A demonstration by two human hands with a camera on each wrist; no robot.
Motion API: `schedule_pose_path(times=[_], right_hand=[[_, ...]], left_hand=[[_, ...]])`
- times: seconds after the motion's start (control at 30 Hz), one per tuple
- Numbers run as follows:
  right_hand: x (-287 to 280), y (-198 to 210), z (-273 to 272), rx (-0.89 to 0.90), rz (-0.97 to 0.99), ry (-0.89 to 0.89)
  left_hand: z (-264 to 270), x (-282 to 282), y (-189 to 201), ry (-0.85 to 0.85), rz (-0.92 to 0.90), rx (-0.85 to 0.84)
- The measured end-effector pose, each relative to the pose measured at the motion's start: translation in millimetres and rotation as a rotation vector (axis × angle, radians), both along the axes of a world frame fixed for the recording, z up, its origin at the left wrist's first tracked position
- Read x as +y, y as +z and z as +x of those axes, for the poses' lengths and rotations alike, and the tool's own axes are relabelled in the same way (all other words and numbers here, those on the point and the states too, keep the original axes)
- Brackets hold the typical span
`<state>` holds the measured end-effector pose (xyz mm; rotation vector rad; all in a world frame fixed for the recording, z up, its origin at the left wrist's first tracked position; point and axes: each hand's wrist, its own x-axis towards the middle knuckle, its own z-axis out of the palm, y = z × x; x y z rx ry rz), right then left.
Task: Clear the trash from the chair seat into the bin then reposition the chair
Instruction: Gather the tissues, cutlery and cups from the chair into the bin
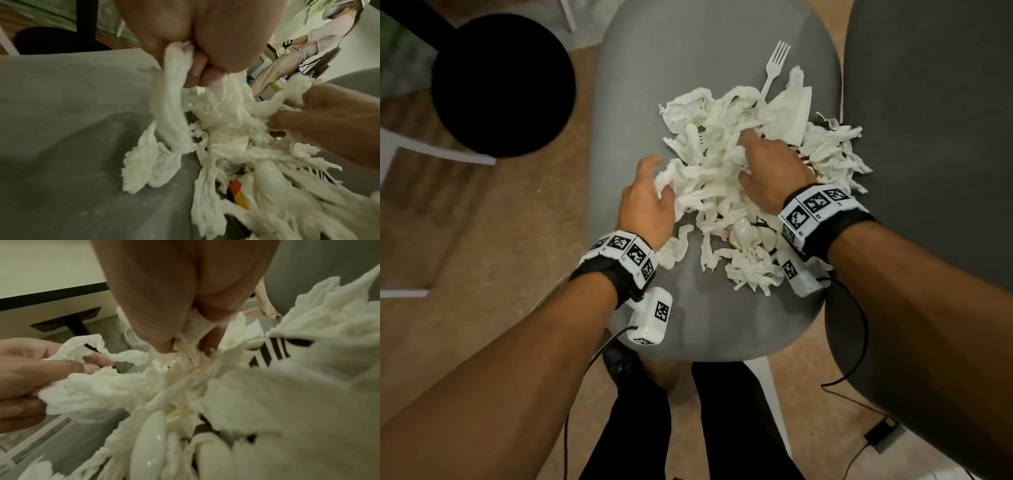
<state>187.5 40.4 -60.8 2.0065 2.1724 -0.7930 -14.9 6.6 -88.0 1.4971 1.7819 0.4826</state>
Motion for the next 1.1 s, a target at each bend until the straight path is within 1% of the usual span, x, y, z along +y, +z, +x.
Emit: schedule_pose_path(times=[0.07,0.1,0.17,0.23,0.3,0.33,0.37,0.43,0.53,0.63,0.73,0.83,0.9,0.97,1.03,1.1], right_hand=[[-4,7,-5,0.048,0.035,-0.029],[-7,10,-8,0.086,0.059,-0.011],[-12,13,-11,0.100,0.088,-0.010],[-16,16,-17,0.142,0.087,-0.114],[-21,19,-26,0.162,0.108,-0.195],[-24,22,-31,0.149,0.127,-0.196],[-28,23,-35,0.143,0.128,-0.193],[-35,26,-46,0.157,0.093,-0.214],[-47,29,-70,0.183,0.063,-0.239],[-62,28,-105,0.240,0.025,-0.213],[-83,18,-147,0.339,0.027,-0.167],[-110,3,-196,0.345,0.008,-0.049],[-130,-11,-234,0.359,-0.066,0.054],[-149,-26,-271,0.367,-0.188,0.114],[-166,-44,-302,0.340,-0.306,0.128],[-180,-64,-328,0.338,-0.390,0.091]], left_hand=[[-4,-10,4,-0.054,0.027,0.014],[-6,-14,7,-0.054,0.028,0.016],[-10,-20,8,-0.033,0.029,0.033],[-16,-24,8,-0.017,0.017,0.024],[-24,-29,5,0.081,-0.043,-0.090],[-27,-31,4,0.126,-0.061,-0.133],[-30,-35,6,0.148,-0.043,-0.144],[-38,-45,8,0.164,0.026,-0.114],[-55,-60,9,0.208,0.032,-0.163],[-75,-80,8,0.222,-0.005,-0.179],[-106,-105,-1,0.249,-0.004,-0.150],[-144,-133,-15,0.318,-0.013,-0.136],[-174,-154,-24,0.335,-0.067,-0.088],[-204,-176,-39,0.288,-0.149,-0.033],[-231,-196,-54,0.260,-0.227,-0.056],[-254,-215,-78,0.317,-0.323,-0.124]])
